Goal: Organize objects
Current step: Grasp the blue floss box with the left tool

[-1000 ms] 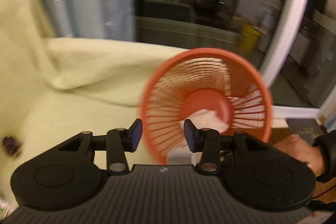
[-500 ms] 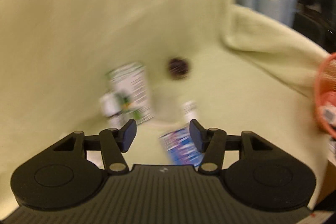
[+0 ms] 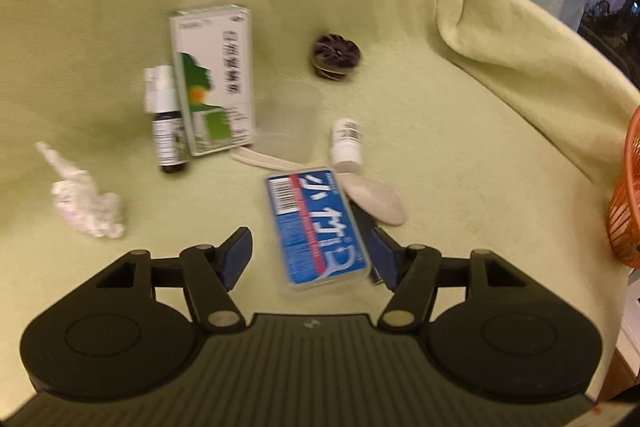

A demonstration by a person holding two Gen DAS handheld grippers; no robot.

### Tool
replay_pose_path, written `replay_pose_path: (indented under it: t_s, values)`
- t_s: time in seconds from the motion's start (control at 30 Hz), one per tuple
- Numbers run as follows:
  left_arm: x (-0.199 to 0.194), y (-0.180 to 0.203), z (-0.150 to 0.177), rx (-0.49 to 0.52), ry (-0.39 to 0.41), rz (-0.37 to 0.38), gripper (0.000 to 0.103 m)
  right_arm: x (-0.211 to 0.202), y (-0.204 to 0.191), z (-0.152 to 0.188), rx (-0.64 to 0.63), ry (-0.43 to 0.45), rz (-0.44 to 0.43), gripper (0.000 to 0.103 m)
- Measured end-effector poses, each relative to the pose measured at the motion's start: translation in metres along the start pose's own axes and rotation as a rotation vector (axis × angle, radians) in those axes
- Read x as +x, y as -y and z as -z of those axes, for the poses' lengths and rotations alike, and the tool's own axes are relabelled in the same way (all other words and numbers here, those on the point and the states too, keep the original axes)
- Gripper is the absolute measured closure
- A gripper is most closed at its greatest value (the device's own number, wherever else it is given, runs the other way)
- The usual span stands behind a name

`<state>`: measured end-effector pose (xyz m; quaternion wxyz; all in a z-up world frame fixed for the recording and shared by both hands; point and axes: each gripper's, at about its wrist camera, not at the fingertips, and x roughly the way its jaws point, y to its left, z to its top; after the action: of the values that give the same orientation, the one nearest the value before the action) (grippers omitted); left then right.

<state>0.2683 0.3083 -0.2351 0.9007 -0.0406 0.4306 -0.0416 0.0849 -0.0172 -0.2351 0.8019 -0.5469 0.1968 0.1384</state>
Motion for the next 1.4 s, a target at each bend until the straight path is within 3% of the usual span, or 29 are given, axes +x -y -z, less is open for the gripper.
replay_pose_path:
  t_s: [0.17,0.3,0.77,1.03,1.4]
  values:
    - [0.017,0.011,0.004,0.032,-0.023,-0.04,0.044,0.001,0.0,-0.001,0.005,-0.001,-0.001,0.101]
    - [0.016,0.008,0.008,0.057,-0.026,-0.051,0.049,0.0,-0.001,0.0,0.005,0.001,0.0,0.101]
    - [0.021,0.005,0.006,0.121,-0.046,-0.085,0.05,0.001,-0.001,-0.001,0.003,0.001,0.0,0.101]
    - [0.004,0.008,0.004,0.228,-0.031,-0.103,0.051,0.002,-0.001,-0.002,-0.003,0.002,-0.002,0.101]
    - [-0.021,0.01,-0.009,0.283,-0.005,-0.084,0.051,0.001,-0.003,-0.001,-0.015,0.003,-0.005,0.101]
